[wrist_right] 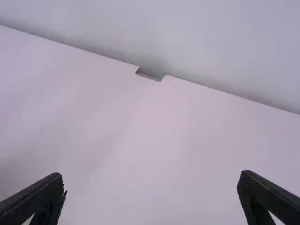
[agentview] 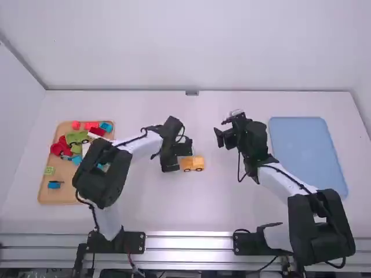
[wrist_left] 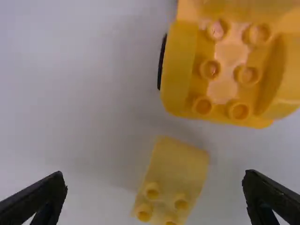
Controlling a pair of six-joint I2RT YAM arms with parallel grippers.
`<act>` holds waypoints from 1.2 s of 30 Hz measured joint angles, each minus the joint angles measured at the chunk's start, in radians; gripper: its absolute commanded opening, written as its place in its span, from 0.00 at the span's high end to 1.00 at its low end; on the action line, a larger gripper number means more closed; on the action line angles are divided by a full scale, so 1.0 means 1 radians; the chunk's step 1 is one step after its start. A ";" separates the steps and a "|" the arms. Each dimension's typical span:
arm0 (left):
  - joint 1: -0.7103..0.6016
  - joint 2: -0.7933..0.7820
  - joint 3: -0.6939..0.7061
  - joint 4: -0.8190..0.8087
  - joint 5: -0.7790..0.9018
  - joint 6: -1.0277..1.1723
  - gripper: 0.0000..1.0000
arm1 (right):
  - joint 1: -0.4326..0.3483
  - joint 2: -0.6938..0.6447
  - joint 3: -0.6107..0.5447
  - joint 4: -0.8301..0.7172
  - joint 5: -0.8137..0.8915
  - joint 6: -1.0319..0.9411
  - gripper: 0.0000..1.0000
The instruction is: Assemble lego blocks to make yellow taxi
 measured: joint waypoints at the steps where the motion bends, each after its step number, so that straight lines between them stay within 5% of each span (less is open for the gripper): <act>1: 0.001 0.006 -0.002 0.002 -0.005 0.000 0.01 | 0.000 0.000 0.000 0.000 0.000 0.002 0.02; 11: 0.006 0.018 -0.005 0.015 0.001 0.000 0.22 | 0.000 0.000 0.000 -0.001 0.000 0.001 0.02; 13: 0.006 0.018 -0.005 0.011 0.008 0.003 0.33 | 0.000 0.000 0.000 -0.002 0.000 -0.002 0.02; 15: 0.006 0.018 -0.004 -0.010 0.016 -0.002 0.62 | 0.000 0.000 0.000 -0.002 0.000 -0.001 0.02; 16: 0.006 0.018 -0.005 -0.020 0.018 0.004 0.68 | 0.000 0.000 0.000 -0.002 0.000 0.001 0.02; 23: 0.006 0.018 -0.005 -0.027 0.019 -0.105 0.65 | 0.000 0.000 0.000 -0.007 0.000 -0.002 0.02; 31: 0.006 0.018 -0.004 -0.058 -0.006 -0.472 0.98 | 0.000 0.000 0.000 -0.006 0.000 -0.004 0.02; 36: 0.006 0.018 -0.002 -0.074 -0.027 -0.800 0.98 | 0.000 0.000 0.000 0.000 0.000 -0.021 0.02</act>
